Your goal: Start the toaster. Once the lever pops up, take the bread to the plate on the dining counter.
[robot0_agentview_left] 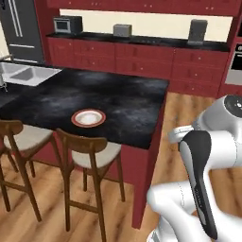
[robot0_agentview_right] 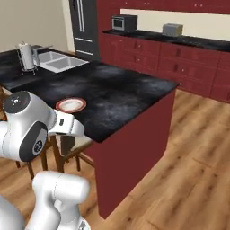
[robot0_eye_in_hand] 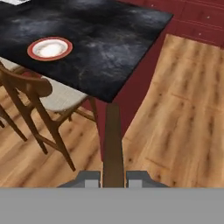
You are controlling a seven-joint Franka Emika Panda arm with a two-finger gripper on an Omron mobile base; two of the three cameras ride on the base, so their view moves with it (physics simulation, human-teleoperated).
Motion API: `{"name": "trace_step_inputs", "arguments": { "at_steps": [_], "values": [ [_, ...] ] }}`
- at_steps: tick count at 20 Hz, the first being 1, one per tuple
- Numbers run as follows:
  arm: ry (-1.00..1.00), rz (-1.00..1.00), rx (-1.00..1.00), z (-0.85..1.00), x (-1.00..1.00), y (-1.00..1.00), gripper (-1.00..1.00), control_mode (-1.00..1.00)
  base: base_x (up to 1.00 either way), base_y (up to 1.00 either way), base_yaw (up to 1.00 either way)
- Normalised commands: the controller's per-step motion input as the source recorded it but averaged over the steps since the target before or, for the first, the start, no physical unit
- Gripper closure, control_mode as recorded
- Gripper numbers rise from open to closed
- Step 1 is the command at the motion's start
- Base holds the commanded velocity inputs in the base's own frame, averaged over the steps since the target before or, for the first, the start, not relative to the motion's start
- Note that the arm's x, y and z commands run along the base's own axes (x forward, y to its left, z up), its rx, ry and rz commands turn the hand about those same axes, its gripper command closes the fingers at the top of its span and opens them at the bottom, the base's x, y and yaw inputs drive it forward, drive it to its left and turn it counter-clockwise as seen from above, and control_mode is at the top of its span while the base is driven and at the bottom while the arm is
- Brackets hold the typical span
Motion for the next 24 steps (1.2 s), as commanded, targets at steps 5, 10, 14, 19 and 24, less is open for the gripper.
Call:
{"name": "trace_step_inputs", "arguments": {
  "at_steps": [5,10,14,19,24],
  "values": [
    [0.0,0.0,0.0,0.0,0.0,0.0,1.0,1.0,0.06,1.0,-0.6],
    [0.0,0.0,0.0,0.0,0.0,0.0,1.0,1.0,0.07,1.0,-0.6],
    [0.0,0.0,0.0,0.0,0.0,0.0,1.0,1.0,0.17,1.0,-0.54],
    [0.0,0.0,0.0,0.0,0.0,0.0,1.0,1.0,0.29,1.0,-0.44],
    [0.0,0.0,0.0,0.0,0.0,0.0,1.0,1.0,0.37,0.84,-0.22]
  ]
}}
